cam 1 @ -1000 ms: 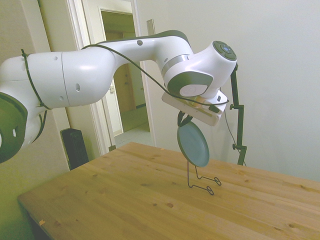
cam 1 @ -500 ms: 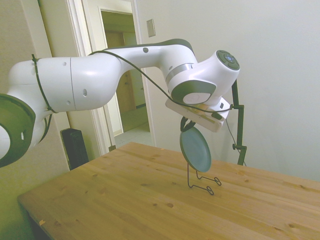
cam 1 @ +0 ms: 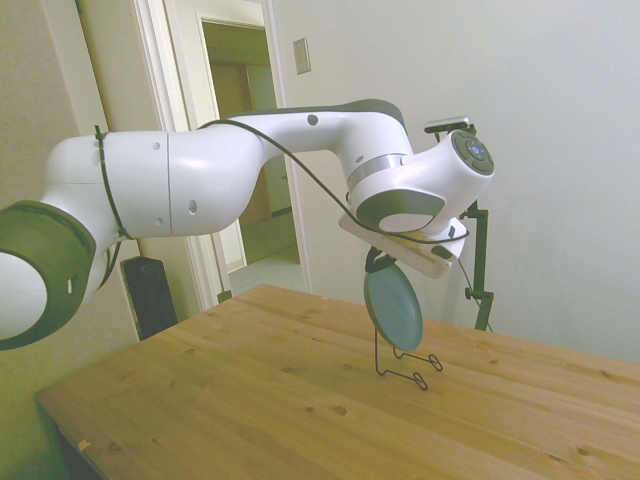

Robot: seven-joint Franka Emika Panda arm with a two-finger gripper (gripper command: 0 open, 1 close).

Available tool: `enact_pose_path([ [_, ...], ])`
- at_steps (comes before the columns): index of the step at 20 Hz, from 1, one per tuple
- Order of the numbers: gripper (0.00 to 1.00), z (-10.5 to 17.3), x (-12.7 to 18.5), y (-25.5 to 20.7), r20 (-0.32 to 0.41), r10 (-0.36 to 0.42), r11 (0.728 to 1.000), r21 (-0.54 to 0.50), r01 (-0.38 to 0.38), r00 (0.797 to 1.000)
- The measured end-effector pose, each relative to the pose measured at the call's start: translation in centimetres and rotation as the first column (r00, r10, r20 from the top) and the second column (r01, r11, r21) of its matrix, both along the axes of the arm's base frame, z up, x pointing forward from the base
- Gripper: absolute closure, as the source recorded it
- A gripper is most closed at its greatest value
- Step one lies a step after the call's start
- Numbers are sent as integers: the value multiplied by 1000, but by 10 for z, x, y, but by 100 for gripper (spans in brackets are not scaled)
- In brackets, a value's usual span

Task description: Load the plate

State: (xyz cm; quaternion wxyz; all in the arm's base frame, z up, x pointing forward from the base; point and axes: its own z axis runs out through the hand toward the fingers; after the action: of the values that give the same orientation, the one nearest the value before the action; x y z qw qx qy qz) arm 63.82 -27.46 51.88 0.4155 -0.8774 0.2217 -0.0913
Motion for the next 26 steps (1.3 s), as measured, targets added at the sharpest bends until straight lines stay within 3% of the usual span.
enact_pose_path([
  [13, 100, -32, 4, 4, 18, 33, 999, 2, -33, 999],
  [26, 100, -43, 0, 0, 40, 42, 999, 5, -42, 998],
])
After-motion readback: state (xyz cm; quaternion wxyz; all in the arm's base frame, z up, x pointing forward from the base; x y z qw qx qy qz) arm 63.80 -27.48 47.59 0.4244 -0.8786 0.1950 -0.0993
